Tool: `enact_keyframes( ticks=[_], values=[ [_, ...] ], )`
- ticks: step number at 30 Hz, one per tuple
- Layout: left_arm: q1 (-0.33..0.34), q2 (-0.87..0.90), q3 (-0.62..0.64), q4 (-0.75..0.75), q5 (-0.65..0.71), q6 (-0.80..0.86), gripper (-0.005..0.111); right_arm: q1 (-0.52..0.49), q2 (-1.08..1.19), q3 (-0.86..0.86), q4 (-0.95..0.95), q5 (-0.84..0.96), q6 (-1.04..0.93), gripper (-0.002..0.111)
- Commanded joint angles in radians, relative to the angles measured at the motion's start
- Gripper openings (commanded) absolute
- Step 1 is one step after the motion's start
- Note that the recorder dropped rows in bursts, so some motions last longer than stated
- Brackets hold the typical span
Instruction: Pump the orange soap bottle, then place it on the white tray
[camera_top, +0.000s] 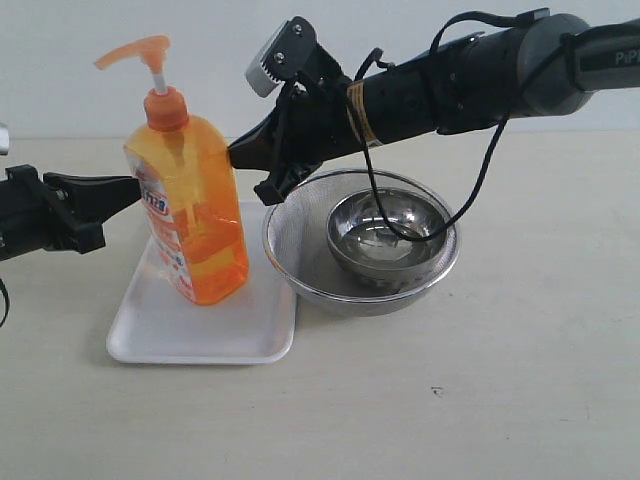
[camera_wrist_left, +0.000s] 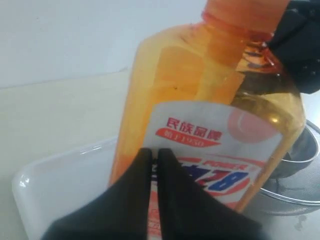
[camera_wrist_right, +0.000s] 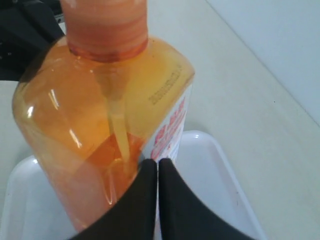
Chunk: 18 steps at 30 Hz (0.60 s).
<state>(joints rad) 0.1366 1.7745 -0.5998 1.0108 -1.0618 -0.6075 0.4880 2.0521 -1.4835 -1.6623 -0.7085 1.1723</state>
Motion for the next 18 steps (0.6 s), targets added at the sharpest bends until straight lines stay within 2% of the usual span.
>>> enact_keyframes(
  ticks=[1,18],
  values=[
    [-0.007,0.002,-0.006,-0.001,-0.003,-0.007,0.005,0.002,-0.005,-0.004,-0.004,-0.032,0.011,0.0],
    [-0.007,0.002,-0.095,0.046,0.016,-0.091,0.005,0.002,-0.005,-0.004,-0.078,-0.073,0.044,0.0]
  ],
)
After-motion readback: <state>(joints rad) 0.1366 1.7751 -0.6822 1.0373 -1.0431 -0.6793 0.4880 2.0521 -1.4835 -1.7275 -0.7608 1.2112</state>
